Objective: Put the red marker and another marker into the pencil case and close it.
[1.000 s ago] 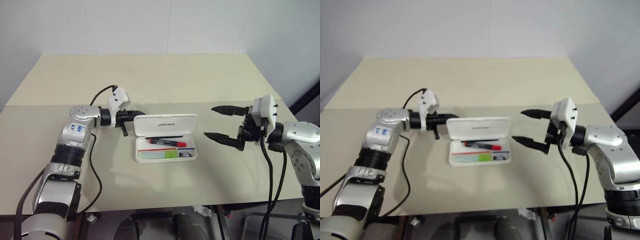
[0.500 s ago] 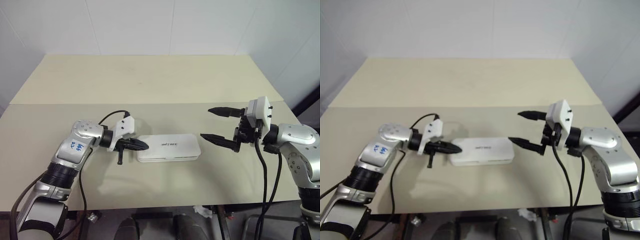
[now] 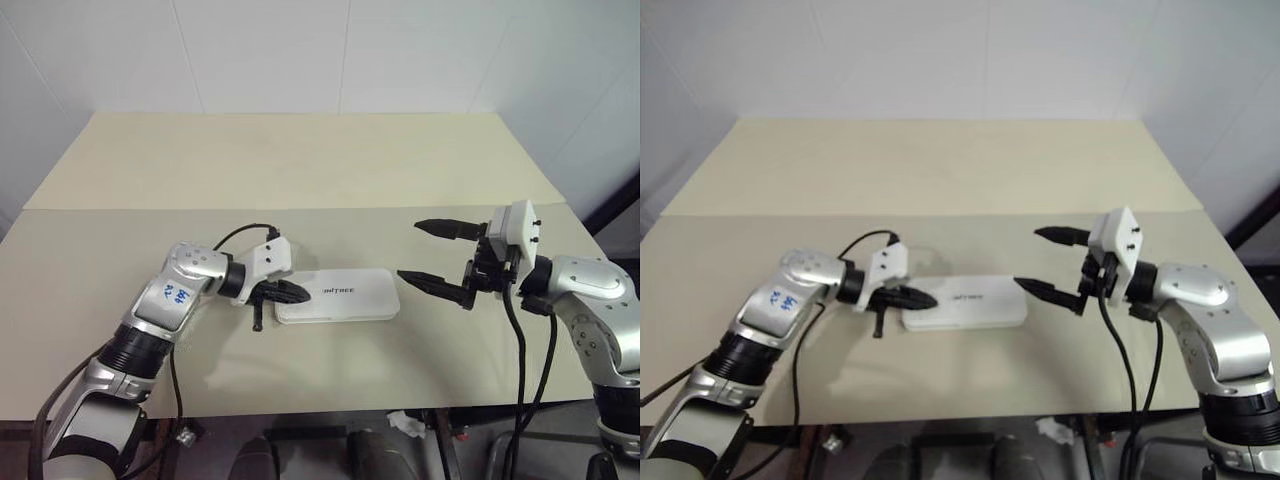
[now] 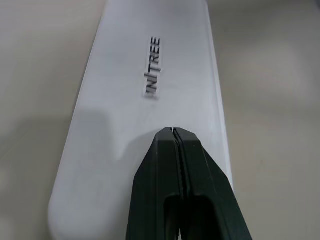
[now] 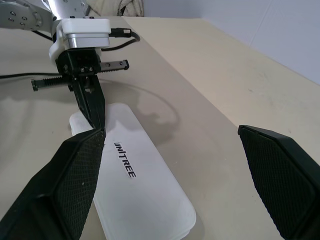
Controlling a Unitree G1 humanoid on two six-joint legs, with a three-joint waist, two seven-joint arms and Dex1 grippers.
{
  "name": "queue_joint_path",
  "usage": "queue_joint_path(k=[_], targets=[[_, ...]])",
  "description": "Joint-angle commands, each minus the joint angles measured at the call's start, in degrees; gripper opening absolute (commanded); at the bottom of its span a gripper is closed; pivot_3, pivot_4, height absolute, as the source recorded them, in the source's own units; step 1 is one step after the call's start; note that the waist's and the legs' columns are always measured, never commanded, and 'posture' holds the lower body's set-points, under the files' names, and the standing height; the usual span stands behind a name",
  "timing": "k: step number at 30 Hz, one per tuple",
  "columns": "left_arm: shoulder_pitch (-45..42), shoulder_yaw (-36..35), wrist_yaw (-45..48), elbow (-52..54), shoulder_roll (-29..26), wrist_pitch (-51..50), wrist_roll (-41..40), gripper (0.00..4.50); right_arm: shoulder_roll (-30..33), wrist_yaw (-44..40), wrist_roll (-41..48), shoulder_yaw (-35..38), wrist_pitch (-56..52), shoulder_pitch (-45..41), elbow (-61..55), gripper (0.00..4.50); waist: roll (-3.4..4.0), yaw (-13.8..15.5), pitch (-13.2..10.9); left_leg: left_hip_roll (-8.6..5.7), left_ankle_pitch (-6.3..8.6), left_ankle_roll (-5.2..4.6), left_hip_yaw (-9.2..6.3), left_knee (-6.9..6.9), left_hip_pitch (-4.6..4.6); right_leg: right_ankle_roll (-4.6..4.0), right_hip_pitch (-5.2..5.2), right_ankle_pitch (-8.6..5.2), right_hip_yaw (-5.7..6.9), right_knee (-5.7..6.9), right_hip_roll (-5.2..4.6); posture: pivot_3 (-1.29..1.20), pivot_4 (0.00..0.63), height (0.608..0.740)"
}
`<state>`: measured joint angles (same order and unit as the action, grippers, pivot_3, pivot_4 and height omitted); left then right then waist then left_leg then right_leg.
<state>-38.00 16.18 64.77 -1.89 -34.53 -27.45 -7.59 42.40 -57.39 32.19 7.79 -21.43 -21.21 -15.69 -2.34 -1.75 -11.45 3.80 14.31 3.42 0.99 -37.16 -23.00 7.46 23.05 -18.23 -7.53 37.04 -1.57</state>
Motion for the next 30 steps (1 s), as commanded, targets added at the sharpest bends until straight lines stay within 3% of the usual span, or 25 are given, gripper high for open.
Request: queue_joint_path(k=[1, 8, 9, 12, 22, 30], targets=[[0.29, -2.62, -1.81, -0.4, 0.12, 1.16, -0.72, 0.02, -0.14, 0.52, 1.02, 1.02, 0.11, -0.05, -2.21, 4.5, 0.0, -0.03, 0.0, 0.0, 0.0, -0.01, 0.01, 0.0, -0.01, -0.01, -0.01, 0.01, -0.01, -0.05, 0.0, 0.0, 0.15, 0.74], [-0.55, -14.79, -3.26, -0.68, -2.79, 0.8, -7.41, 0.02, 1.19, -1.3, 0.84, 1.54, 0.26, -0.68, -0.28, 4.5, -0.01, -0.3, -0.01, 0.01, 0.0, 0.0, 0.01, 0.14, -0.21, 0.24, 0.28, 0.15, 0.0, -0.02, 0.0, 0.0, 0.15, 0.74], [-0.32, -16.62, -3.19, -0.78, -3.83, 0.84, -8.21, 0.19, 1.49, -1.59, 0.78, 1.64, 0.23, -1.01, 0.13, 4.5, -0.01, -0.31, -0.01, 0.01, 0.0, -0.01, 0.01, 0.16, -0.25, 0.24, 0.32, 0.14, 0.0, -0.02, 0.0, 0.0, 0.15, 0.74], [0.83, -20.55, -3.63, -0.5, -6.09, 1.57, -9.68, 0.96, 2.44, -2.89, 0.48, 2.01, 0.7, -1.96, 2.06, 4.5, -0.01, -0.24, -0.02, 0.01, 0.01, -0.02, 0.04, 0.18, -0.29, 0.23, 0.38, 0.13, 0.01, -0.06, 0.0, 0.0, 0.15, 0.74], [8.15, -29.17, -3.42, 3.24, -9.88, 3.16, -14.8, 4.36, 4.58, -5.82, -2.18, 2.27, 4.68, -3.48, 7.1, 4.5, -0.02, -0.09, -0.03, 0.03, 0.06, -0.04, 0.13, 0.15, -0.29, 0.22, 0.36, 0.13, -0.02, -0.11, -0.03, 0.0, 0.15, 0.74], [11.91, -27.73, -4.74, 5.14, -10.22, 5.18, -14.1, 4.48, 7.11, -8.37, -3.32, 2.86, 6.61, -4.97, 11.75, 4.5, -0.02, -0.1, -0.03, 0.04, 0.07, -0.06, 0.18, 0.15, -0.28, 0.21, 0.38, 0.12, -0.04, -0.11, -0.04, 0.0, 0.15, 0.74]])
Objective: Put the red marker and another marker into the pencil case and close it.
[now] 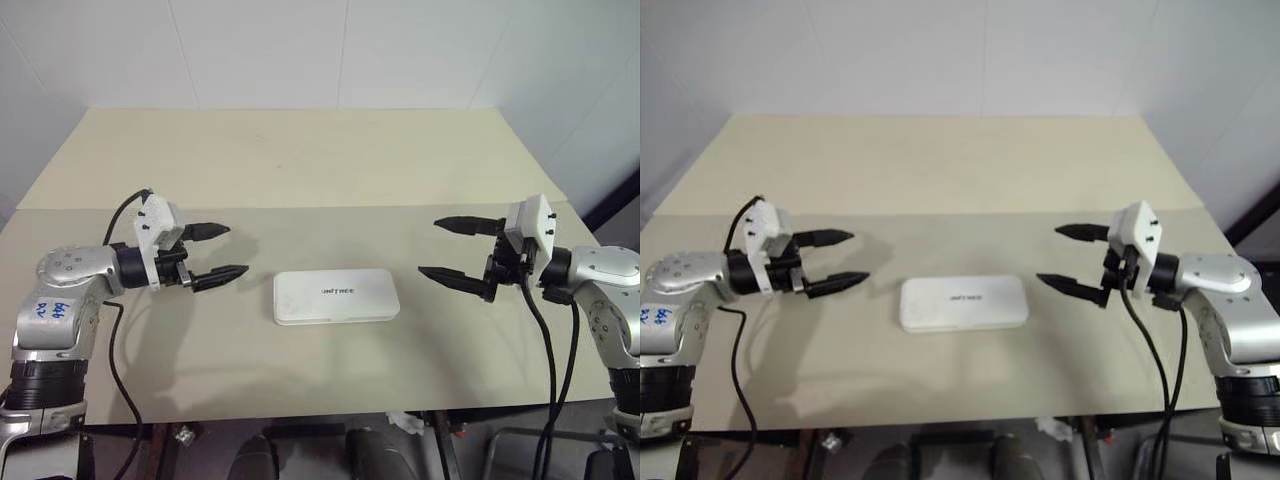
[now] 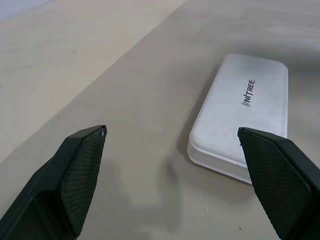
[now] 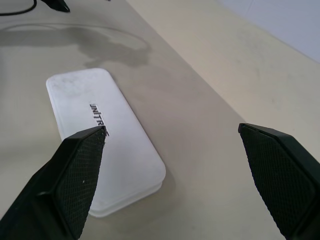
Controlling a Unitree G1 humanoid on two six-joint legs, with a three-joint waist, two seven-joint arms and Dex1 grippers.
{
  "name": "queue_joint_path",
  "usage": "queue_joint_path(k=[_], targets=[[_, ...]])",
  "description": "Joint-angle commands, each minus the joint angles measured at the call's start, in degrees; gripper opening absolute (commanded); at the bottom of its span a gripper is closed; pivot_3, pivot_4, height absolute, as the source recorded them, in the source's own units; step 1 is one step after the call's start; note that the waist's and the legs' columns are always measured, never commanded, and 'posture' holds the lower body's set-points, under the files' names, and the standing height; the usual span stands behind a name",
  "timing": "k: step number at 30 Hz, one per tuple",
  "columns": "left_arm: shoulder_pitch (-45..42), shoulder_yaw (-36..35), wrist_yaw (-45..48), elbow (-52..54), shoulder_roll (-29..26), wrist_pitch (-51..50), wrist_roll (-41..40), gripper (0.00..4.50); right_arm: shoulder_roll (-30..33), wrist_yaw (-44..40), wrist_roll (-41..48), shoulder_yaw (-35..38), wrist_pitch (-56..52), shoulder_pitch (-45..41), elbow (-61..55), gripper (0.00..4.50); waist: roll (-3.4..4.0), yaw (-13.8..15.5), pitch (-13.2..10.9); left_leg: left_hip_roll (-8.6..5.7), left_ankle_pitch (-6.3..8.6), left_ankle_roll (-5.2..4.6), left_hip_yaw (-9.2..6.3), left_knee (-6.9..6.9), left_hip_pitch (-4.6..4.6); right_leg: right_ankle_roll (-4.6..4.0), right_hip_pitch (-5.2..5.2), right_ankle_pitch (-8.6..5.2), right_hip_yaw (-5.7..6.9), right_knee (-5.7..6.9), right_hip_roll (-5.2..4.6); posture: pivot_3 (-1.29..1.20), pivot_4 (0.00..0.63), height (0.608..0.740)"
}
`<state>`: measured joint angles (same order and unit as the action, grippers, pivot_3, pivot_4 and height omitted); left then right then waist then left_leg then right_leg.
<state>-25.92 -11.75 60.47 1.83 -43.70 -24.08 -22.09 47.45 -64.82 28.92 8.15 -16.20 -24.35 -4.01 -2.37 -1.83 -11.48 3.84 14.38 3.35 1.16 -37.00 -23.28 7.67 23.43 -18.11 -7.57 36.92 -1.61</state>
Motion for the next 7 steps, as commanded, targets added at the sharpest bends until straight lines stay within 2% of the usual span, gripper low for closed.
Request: queue_joint_path(k=[1, 7], targets=[[-0.19, 0.35, -0.32, 1.21, -1.22, 2.26, 0.57, 4.48, 2.09, -1.0, -0.2, 2.36, 1.41, -2.0, 0.24, 4.5, 0.0, -0.03, 0.0, 0.0, 0.0, 0.0, 0.02, 0.0, 0.0, 0.01, 0.0, 0.01, -0.02, 0.0, 0.0, 0.0, 0.15, 0.74], [0.46, 0.74, -0.81, 1.75, -2.23, 2.01, 0.76, 4.48, -0.18, -0.64, -1.01, -0.33, 1.97, -2.94, 0.52, 4.5, 0.0, -0.22, 0.0, 0.0, 0.0, 0.0, 0.05, 0.04, 0.01, 0.0, 0.03, 0.01, -0.04, -0.01, 0.0, 0.0, 0.15, 0.74]])
